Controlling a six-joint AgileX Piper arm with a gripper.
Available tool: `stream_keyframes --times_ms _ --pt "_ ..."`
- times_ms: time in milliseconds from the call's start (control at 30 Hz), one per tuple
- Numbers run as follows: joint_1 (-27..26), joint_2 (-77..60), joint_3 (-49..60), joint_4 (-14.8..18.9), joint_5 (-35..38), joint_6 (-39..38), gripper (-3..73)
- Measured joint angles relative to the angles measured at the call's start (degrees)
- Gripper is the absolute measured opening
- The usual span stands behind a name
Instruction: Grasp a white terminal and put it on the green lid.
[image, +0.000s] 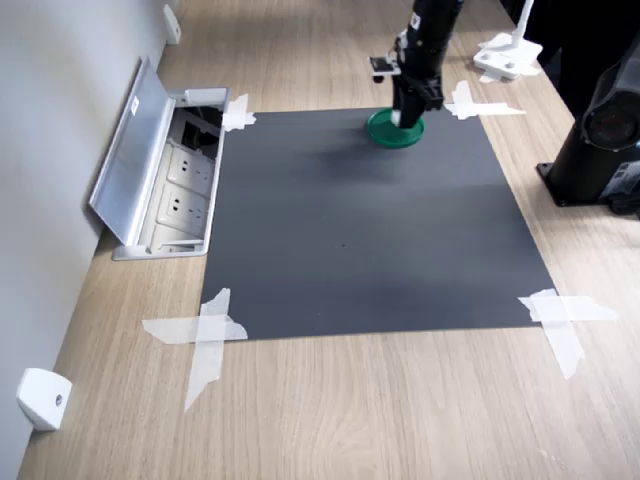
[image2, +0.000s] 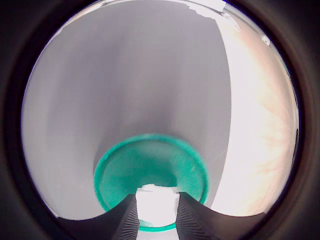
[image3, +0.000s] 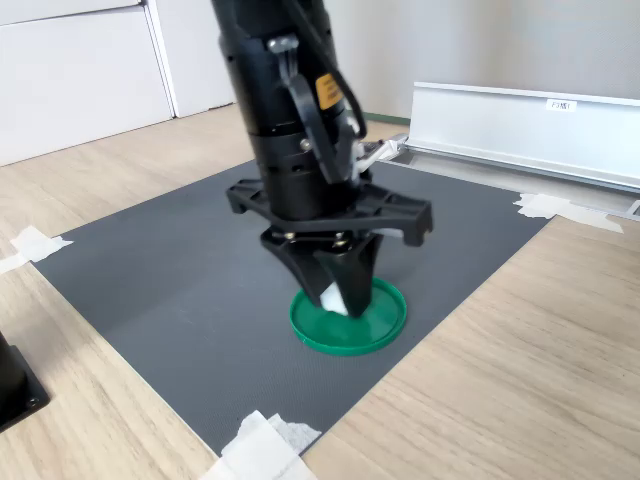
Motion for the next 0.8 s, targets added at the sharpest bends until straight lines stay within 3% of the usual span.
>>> stream_keyframes --times_ms 267,367,633,800 --pt "0.0 1.6 -0.7 0.0 2.0 -1.2 27.1" --pt "0.0 1.9 -0.7 0.0 2.2 -1.3 30.3" --pt "0.0 1.9 -0.7 0.0 2.2 -1.1 56.8" --pt "0.0 -1.9 -0.7 -1.1 2.2 0.8 62.0"
